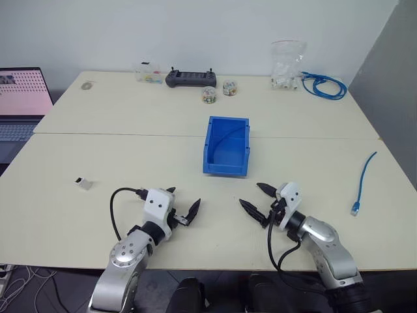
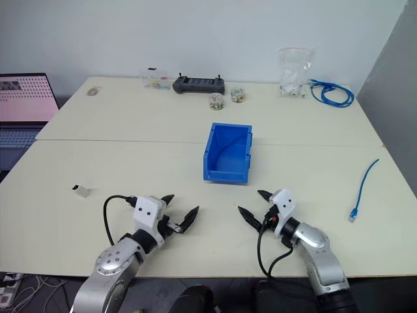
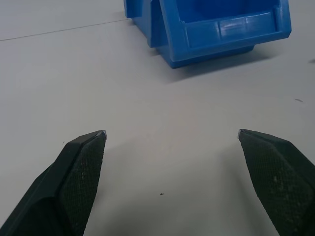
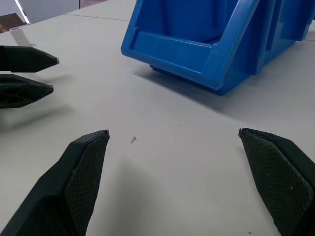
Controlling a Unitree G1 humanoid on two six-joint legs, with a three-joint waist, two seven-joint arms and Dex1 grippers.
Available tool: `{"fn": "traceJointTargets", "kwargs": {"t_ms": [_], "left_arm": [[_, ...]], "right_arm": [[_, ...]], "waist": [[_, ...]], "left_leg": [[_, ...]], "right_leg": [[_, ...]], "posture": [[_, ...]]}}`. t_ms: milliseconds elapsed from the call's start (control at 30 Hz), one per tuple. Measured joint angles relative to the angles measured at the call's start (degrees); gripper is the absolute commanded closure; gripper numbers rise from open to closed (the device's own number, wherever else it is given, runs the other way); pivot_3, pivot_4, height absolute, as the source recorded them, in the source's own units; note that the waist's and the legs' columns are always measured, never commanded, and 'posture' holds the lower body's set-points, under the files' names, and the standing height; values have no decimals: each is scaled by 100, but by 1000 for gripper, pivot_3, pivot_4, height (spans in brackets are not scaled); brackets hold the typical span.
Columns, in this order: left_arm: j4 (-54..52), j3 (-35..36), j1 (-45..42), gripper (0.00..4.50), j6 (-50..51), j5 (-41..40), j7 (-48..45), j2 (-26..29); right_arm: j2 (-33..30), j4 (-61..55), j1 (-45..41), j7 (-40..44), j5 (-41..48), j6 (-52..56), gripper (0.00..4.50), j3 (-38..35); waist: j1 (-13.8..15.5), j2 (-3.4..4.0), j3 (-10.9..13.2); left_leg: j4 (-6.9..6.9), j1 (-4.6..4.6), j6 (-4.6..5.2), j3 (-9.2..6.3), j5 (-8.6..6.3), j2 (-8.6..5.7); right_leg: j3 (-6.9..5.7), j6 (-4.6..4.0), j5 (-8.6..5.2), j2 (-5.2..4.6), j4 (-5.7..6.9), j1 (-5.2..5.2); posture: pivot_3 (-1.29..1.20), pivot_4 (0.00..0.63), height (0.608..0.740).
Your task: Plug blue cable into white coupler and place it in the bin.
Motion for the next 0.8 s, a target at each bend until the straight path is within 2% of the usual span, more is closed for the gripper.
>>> {"fn": "traceJointTargets", "kwargs": {"t_ms": [533,800], "left_arm": [[2,-39,126,0,-381,242,5,-77],[2,17,208,0,-429,82,-117,-82]], "right_arm": [[-48,0,-28,74,-4,-12,25,94],[-35,0,-212,101,-2,-24,25,121]], "waist": [[0,0,0],[2,1,1]], "left_leg": [[0,0,0,0,0,0],[0,-1,0,-1,0,0]], "right_leg": [[0,0,0,0,0,0],[-1,0,0,0,-1,0]], "posture": [[0,150,740],[0,150,740]]}}
